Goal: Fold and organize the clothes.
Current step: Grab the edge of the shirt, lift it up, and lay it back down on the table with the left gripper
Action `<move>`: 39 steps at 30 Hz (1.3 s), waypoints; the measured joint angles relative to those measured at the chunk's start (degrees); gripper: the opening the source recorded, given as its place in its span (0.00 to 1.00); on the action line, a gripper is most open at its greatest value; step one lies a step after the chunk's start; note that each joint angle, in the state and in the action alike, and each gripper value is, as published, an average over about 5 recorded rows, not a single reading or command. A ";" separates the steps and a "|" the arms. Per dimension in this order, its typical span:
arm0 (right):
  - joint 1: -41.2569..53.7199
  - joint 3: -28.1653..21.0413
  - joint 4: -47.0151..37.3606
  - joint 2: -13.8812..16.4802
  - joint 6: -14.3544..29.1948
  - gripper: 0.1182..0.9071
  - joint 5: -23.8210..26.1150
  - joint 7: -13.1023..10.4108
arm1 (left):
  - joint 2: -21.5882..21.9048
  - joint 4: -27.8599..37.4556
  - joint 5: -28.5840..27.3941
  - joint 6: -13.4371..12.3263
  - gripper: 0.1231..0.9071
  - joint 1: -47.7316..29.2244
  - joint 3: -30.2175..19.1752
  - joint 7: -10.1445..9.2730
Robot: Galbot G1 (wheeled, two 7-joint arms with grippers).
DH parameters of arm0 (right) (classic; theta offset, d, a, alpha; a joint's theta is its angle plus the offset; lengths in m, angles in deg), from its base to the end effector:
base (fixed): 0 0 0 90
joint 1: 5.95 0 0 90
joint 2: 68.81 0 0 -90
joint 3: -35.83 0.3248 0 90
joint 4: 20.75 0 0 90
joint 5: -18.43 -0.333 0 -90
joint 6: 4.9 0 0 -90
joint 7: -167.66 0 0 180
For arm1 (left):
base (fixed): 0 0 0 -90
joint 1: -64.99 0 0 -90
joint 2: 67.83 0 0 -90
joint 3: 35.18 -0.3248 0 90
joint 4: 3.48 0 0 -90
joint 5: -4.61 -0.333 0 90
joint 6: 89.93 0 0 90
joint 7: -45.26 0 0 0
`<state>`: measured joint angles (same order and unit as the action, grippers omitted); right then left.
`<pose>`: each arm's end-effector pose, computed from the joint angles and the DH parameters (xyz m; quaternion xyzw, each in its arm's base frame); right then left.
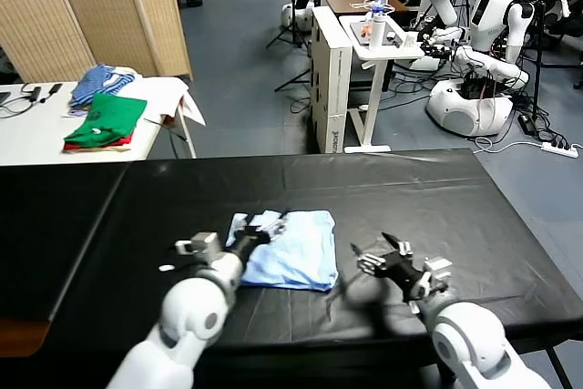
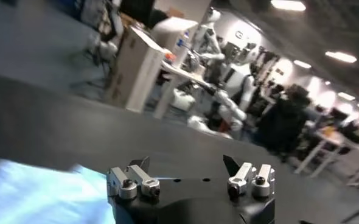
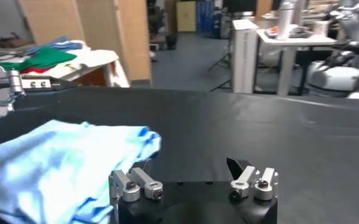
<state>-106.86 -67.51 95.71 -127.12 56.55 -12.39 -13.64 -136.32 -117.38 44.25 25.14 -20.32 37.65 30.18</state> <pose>0.2496 -0.0342 -0.2378 0.2042 -0.9584 0.0161 0.1986 0.2728 -0.0140 -0.2327 -0.1324 -0.9705 0.1191 0.1625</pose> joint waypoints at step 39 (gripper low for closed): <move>1.78 -1.54 -0.75 -0.04 0.88 1.00 -0.21 0.57 | -4.18 5.42 10.72 0.99 0.08 7.24 9.95 -0.95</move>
<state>-105.08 -69.05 94.96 -127.16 57.43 -12.60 -13.07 -140.50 -111.96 54.97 26.13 -13.08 47.60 29.23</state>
